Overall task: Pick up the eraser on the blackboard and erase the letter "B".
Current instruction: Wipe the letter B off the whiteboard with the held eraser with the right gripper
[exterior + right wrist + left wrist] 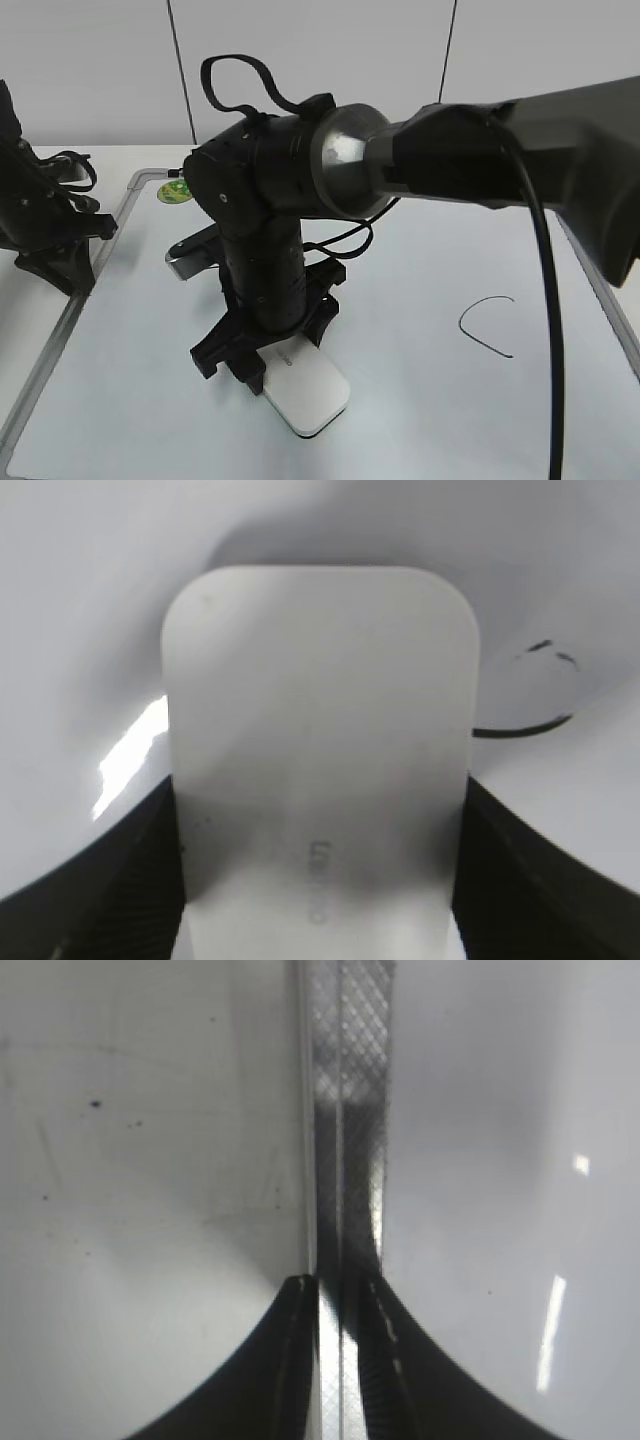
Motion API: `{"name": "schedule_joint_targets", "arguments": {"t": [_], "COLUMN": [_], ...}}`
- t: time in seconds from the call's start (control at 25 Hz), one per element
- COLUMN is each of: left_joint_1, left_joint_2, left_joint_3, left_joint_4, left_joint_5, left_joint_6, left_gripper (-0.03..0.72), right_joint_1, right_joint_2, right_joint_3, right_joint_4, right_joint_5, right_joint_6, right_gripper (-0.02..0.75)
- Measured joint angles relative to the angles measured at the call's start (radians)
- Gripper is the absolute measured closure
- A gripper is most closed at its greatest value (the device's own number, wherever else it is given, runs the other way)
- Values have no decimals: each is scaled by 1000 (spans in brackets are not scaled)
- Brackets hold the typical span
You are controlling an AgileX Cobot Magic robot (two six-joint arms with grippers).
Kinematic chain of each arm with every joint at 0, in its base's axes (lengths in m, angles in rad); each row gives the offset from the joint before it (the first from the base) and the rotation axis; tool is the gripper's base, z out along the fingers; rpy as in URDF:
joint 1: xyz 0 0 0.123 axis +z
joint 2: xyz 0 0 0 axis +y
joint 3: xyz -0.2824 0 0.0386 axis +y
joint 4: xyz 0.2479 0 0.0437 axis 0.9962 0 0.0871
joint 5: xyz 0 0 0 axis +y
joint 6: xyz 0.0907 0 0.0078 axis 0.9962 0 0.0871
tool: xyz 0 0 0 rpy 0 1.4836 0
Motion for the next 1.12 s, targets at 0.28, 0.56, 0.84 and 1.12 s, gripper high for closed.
{"name": "schedule_joint_targets", "arguments": {"t": [0.28,0.56,0.84,1.12], "left_joint_1": [0,0,0,0], "left_joint_2": [0,0,0,0], "left_joint_3": [0,0,0,0], "left_joint_4": [-2,-2,-2,-2], "left_joint_5": [0,0,0,0], "left_joint_6": [0,0,0,0], "left_gripper": [580,580,580,580], "right_joint_1": [-2,-46,-132,-214], "right_joint_2": [0,0,0,0], "right_joint_3": [0,0,-1,-2], "right_joint_4": [-44,-77,-79,-79], "right_joint_5": [2,2,5,9], "right_joint_6": [27,54,58,59], "right_gripper": [222,222,222,222]}}
